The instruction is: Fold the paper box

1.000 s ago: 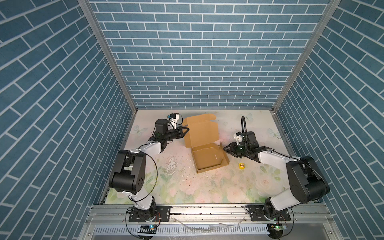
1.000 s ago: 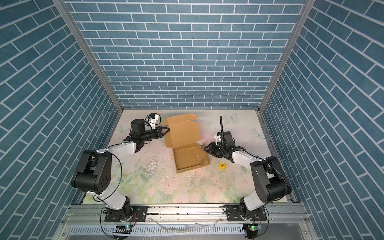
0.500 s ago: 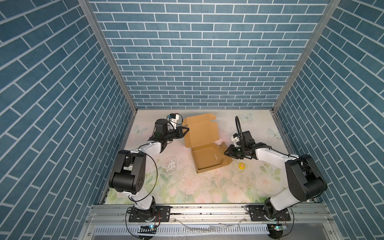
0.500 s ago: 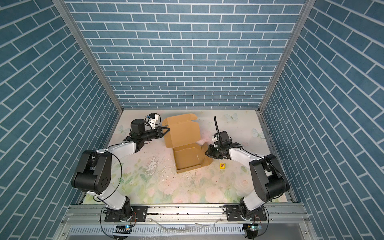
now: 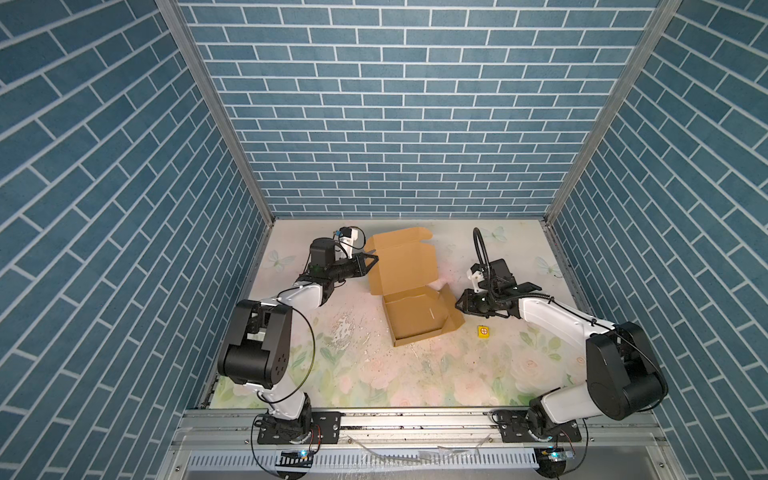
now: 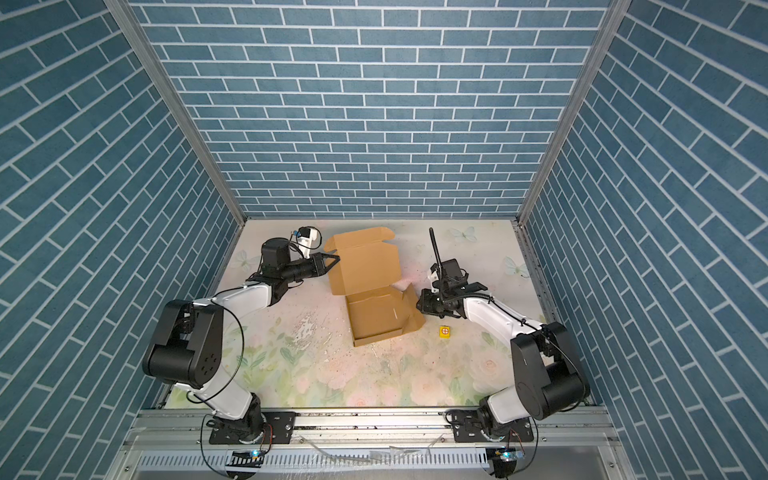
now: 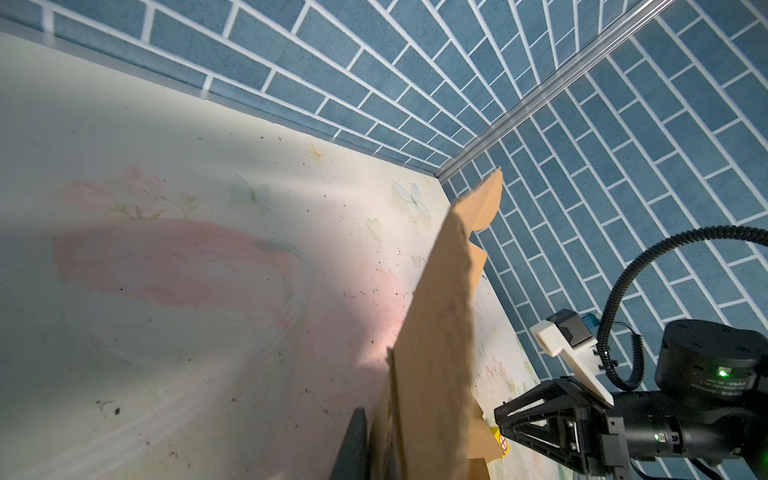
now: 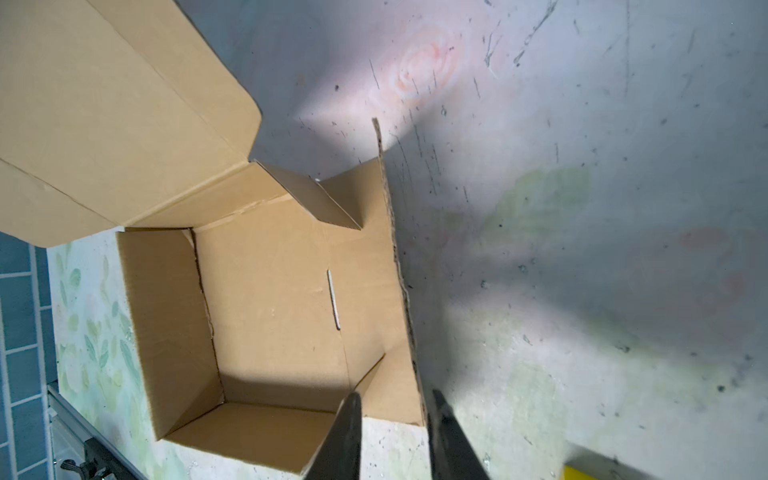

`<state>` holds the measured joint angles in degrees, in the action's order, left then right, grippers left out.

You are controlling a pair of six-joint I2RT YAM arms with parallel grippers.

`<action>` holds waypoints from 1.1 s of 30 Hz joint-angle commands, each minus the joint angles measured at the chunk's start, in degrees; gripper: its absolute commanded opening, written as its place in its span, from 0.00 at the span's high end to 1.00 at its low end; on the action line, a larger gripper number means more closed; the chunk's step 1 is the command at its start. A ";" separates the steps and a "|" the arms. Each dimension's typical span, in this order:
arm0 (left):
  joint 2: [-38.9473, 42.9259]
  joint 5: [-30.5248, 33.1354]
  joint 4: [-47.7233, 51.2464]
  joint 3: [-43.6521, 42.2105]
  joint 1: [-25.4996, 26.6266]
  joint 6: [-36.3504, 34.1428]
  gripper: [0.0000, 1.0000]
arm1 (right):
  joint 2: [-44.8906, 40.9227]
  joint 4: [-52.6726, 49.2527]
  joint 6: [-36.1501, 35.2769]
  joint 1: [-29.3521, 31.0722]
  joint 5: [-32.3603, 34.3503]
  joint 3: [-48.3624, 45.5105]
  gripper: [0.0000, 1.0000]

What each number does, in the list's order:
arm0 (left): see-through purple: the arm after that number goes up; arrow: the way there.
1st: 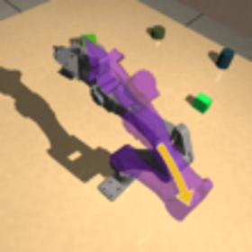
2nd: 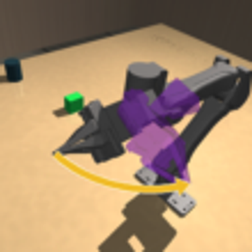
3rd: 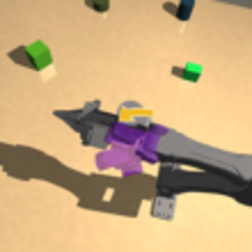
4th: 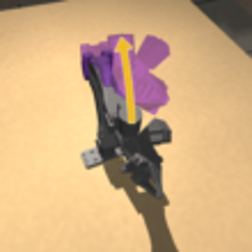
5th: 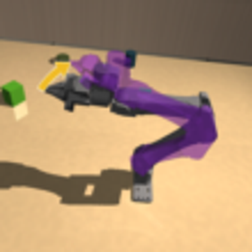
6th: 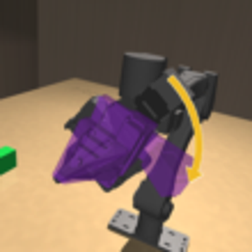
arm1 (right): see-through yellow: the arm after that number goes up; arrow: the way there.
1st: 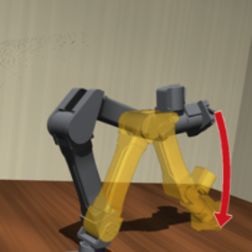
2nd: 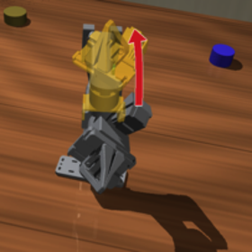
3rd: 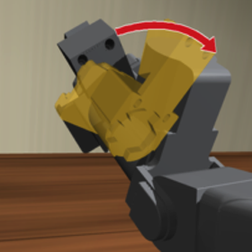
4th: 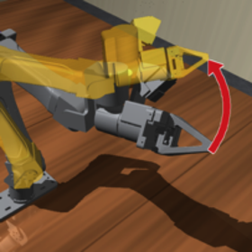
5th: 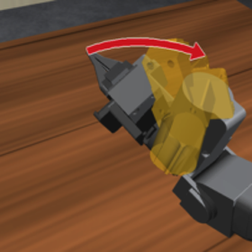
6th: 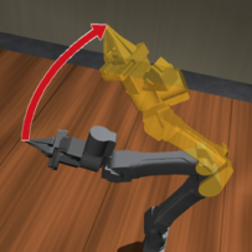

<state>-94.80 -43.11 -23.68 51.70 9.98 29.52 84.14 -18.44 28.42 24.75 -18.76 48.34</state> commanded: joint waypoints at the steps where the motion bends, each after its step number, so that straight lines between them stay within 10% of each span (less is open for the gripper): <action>1: 1.38 -0.12 -0.14 -0.79 -0.24 -0.70 0.89 | 1.08 1.91 -0.36 0.21 -0.97 -1.74 0.72; 8: 1.46 -0.12 -0.06 -0.66 -0.22 -0.69 0.89 | 0.62 2.98 -1.21 0.63 -2.53 -1.67 1.00; 33: 1.63 -0.48 -0.47 -0.55 -0.05 -0.09 0.89 | -0.96 -4.32 -8.74 14.79 6.87 8.72 1.00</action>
<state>-94.45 -42.68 -24.25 51.62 9.67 29.52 81.78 -20.95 22.26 38.22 -14.72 55.05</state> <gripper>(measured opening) 0.109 0.046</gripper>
